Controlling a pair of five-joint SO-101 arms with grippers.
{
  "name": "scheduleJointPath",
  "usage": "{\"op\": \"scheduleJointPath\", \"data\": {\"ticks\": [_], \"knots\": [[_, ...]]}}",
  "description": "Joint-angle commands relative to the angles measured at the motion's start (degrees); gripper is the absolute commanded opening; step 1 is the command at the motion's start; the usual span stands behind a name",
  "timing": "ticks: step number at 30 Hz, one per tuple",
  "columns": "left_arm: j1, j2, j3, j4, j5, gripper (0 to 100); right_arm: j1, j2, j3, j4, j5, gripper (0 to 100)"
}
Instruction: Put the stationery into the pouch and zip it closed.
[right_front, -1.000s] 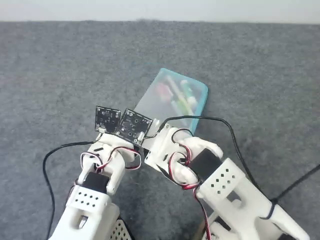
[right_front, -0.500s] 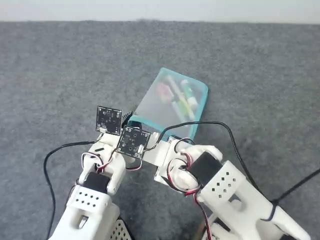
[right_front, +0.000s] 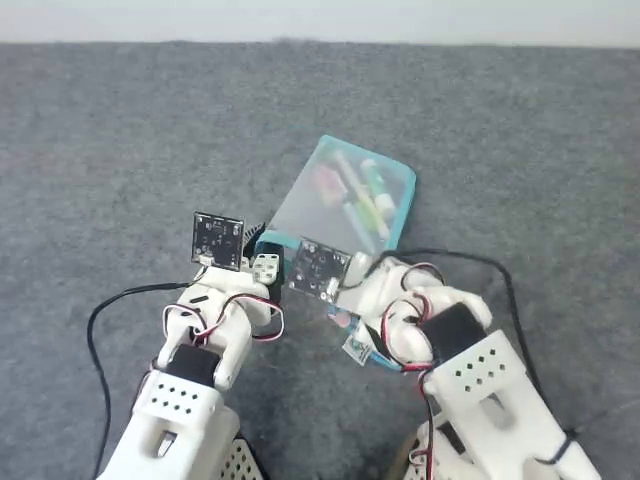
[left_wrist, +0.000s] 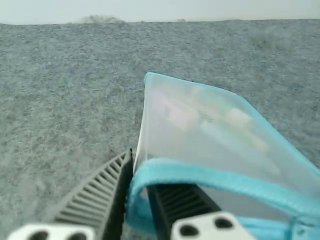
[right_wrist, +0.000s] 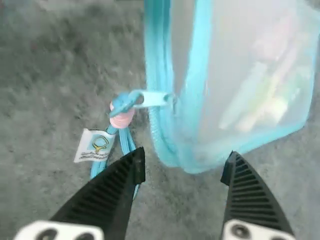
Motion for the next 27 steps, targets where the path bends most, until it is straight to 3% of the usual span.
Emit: {"op": "scheduleJointPath", "data": {"ticks": [1, 9, 17, 19, 23, 27], "knots": [[-0.8, -1.7, -3.1, 0.3, -0.5, 1, 1.3, -2.3, 3.3, -5.1, 3.0, 24.6], [-0.4, -1.7, -3.1, 0.4, -0.5, 1, 1.4, -2.1, 3.9, -12.8, 2.0, 24.5], [-0.4, -1.7, -2.9, 0.4, -0.5, 1, 1.5, 8.6, 3.4, -24.0, 0.4, 24.0], [-0.4, -1.7, -2.9, 0.4, -0.5, 1, 1.7, 10.2, 2.7, -25.2, 0.3, 20.3], [-0.4, -1.7, -2.9, 0.4, -0.5, 1, 1.9, 10.8, 1.9, -25.6, -3.7, 0.0], [-0.4, -2.0, -2.8, 1.7, -0.5, 1, 4.6, 11.2, 1.2, -25.5, -6.2, 0.5]]}}
